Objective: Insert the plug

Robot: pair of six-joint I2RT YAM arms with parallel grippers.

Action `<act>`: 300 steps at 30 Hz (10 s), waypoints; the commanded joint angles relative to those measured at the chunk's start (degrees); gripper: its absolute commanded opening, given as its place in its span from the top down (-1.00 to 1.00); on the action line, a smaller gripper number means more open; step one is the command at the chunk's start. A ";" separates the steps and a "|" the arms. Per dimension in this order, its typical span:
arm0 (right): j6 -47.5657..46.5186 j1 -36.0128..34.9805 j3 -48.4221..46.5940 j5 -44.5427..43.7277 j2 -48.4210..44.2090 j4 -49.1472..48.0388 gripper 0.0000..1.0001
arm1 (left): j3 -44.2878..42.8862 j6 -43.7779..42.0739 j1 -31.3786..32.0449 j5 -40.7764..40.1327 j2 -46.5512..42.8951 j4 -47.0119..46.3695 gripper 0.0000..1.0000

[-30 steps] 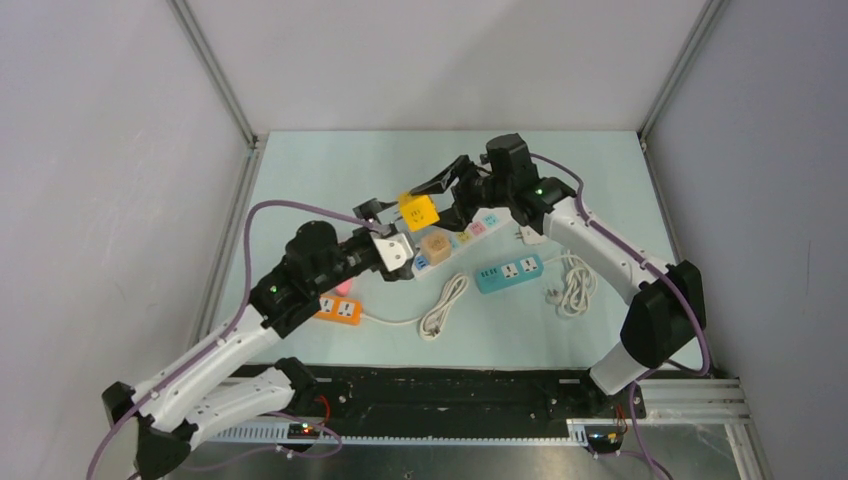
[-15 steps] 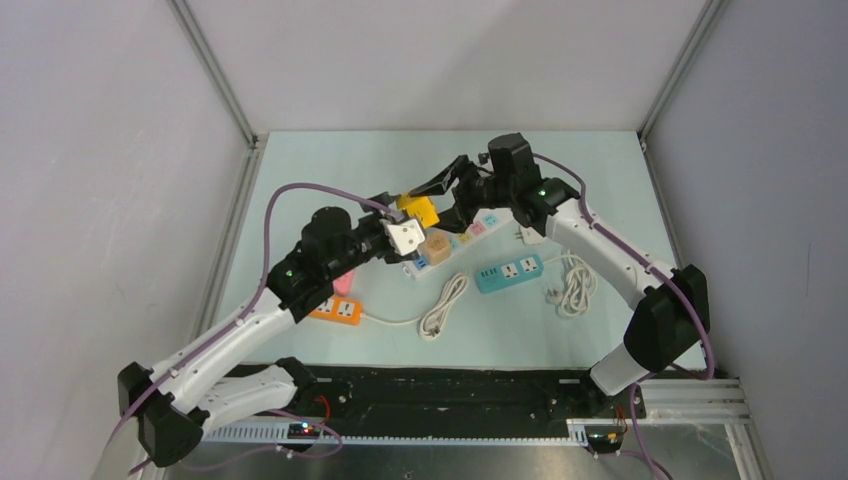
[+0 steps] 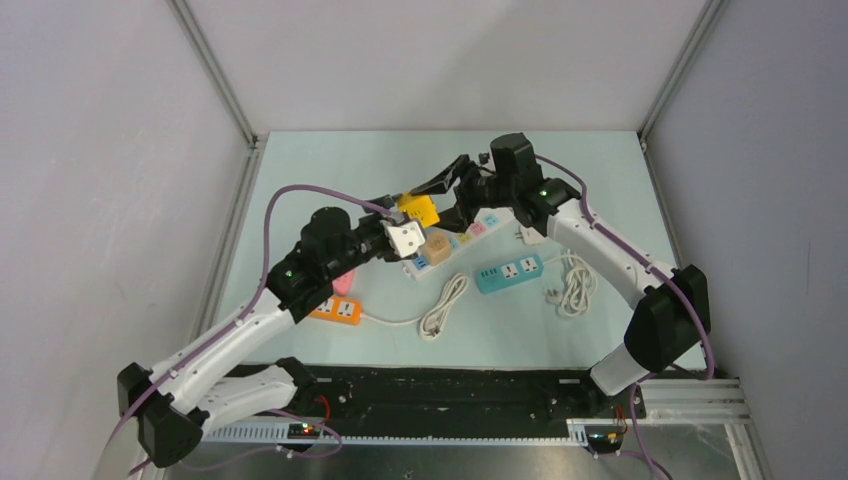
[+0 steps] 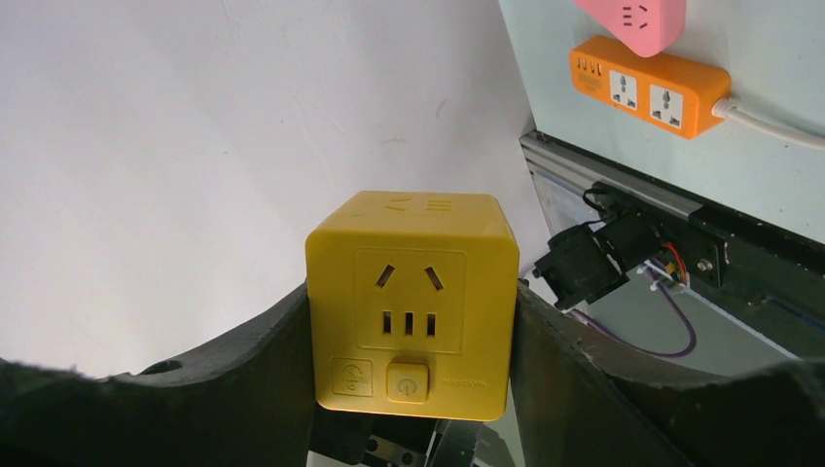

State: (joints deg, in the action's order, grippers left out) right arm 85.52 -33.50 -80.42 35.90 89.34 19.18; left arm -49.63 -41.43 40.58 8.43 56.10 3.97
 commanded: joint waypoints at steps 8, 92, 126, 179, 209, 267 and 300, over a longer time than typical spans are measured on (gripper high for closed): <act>0.91 -0.22 1.51 4.49 -2.69 -10.54 -0.52 | -0.79 0.04 -0.26 6.47 -2.62 -2.23 1.00; -8.84 4.99 3.43 2.94 -7.47 -10.61 -0.99 | -2.26 13.47 -3.11 6.75 -3.44 -1.07 1.00; -61.98 0.21 2.97 25.66 -19.10 -38.03 -0.99 | -21.91 67.14 -15.02 57.26 3.38 -9.57 1.00; -57.22 -2.01 -1.51 20.34 -15.24 -27.44 1.00 | -14.59 56.09 -16.58 36.19 -2.92 -9.19 -0.99; -75.12 6.94 0.19 -36.40 -10.93 8.44 1.00 | -0.73 60.58 -17.01 -2.19 -8.80 -7.86 -0.99; -82.57 1.24 4.29 -37.73 16.80 -0.23 1.00 | 5.39 70.84 -16.99 -0.23 -3.56 -4.93 -0.98; -86.21 6.17 3.73 -20.52 13.47 0.84 1.00 | 6.96 71.52 -17.02 1.15 -3.97 -4.85 -0.99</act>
State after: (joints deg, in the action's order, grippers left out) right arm 2.00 -28.23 -75.85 9.08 104.38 19.07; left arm -42.85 29.56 23.90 9.17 52.82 0.58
